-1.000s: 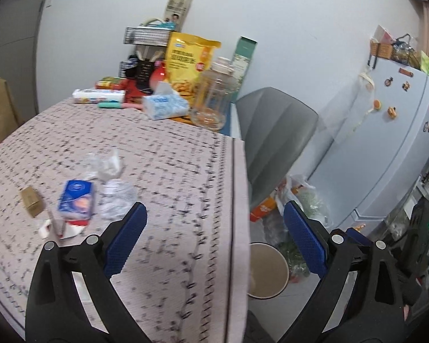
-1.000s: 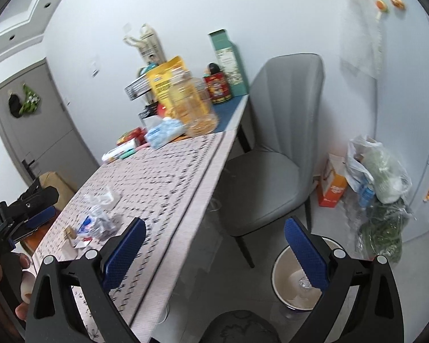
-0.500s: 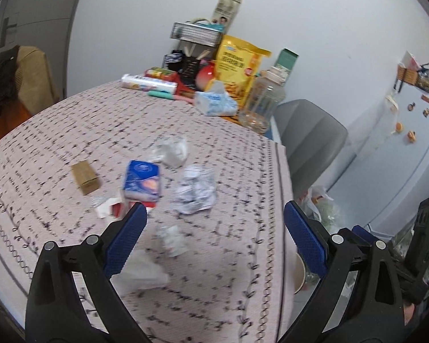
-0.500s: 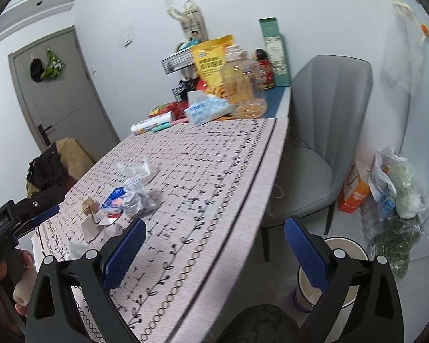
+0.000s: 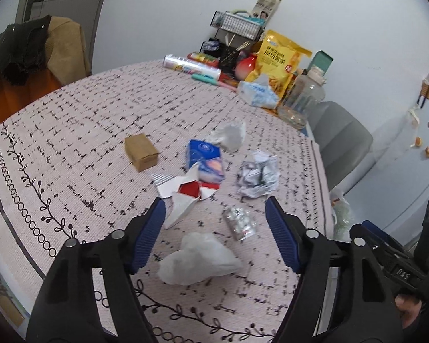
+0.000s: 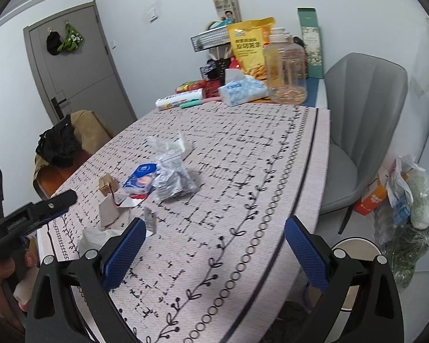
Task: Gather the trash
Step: 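Grasp the red-and-white paper scrap with the left tool while the right grasps the foil packet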
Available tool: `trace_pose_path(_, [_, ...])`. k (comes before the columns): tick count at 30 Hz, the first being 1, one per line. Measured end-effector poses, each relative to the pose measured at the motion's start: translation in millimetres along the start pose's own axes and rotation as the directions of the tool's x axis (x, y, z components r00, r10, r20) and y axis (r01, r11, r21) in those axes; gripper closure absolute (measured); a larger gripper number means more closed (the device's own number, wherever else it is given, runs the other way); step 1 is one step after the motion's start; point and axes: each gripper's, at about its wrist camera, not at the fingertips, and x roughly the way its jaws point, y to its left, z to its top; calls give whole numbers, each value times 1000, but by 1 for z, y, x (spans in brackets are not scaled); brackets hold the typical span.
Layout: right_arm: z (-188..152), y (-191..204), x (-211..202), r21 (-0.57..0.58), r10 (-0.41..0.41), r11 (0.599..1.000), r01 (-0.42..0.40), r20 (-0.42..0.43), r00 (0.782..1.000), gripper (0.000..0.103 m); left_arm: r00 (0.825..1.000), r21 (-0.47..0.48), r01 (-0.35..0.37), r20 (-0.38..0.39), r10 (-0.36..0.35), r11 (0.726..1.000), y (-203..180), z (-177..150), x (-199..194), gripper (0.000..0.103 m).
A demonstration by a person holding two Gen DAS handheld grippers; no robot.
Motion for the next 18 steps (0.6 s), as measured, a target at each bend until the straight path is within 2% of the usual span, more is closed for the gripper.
trace_pose_path(13, [-3,0,23,5,11,1000,-11,-53,999,8,995,21,-67,-77,68,998,8,2,50,47])
trace_pose_path(15, [-2,-2,26,7,8,1000,-8,-59,998,8,993,26,-78,-87,80,997,10,3,57,52])
trace_pose_path(18, [0,-3,32,12,10,1000,-10,-70,998,8,989,14,-98,-105,99,995,14,5,67,66])
